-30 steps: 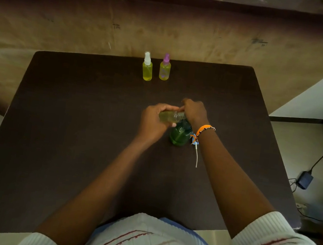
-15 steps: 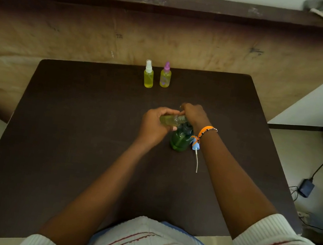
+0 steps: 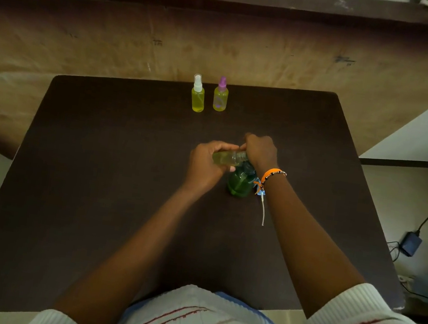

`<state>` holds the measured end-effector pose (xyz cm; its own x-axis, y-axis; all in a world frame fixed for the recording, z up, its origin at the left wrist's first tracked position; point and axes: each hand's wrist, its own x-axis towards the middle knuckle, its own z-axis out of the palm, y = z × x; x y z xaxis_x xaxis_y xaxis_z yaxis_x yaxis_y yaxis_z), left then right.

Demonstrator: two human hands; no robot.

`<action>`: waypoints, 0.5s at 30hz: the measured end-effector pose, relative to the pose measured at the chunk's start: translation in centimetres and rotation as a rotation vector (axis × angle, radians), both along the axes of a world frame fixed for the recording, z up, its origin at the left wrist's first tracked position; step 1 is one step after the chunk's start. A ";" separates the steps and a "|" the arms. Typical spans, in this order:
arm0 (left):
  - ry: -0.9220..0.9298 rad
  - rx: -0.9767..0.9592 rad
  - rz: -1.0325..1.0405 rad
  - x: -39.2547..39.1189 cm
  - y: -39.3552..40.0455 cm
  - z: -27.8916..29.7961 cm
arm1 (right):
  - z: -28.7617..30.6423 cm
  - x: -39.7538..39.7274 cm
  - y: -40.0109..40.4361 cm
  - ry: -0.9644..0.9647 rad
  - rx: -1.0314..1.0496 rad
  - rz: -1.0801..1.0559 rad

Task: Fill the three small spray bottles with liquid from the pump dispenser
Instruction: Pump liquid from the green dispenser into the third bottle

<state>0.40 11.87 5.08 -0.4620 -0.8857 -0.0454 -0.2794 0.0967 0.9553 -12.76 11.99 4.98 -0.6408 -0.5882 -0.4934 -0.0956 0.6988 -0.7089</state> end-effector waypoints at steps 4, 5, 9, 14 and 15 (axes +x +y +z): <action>-0.005 0.009 0.003 0.0 -0.1 0.1 | 0.2 -0.1 0.0 0.019 0.016 0.021; -0.010 0.007 0.005 0.0 0.0 0.1 | 0.2 -0.2 0.0 0.021 0.029 0.034; 0.018 0.008 0.003 0.1 0.1 0.5 | 0.8 -0.2 -0.3 -0.002 0.069 0.106; 0.035 0.018 0.002 0.1 0.3 0.6 | 1.0 -0.2 -0.1 0.012 0.081 0.110; 0.033 0.013 0.002 0.1 0.3 0.6 | 0.9 -0.2 0.0 0.010 0.069 0.092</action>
<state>0.45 12.15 5.65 -0.4618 -0.8860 -0.0421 -0.2478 0.0833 0.9652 -12.97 12.02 5.93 -0.5910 -0.6094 -0.5285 -0.1681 0.7338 -0.6582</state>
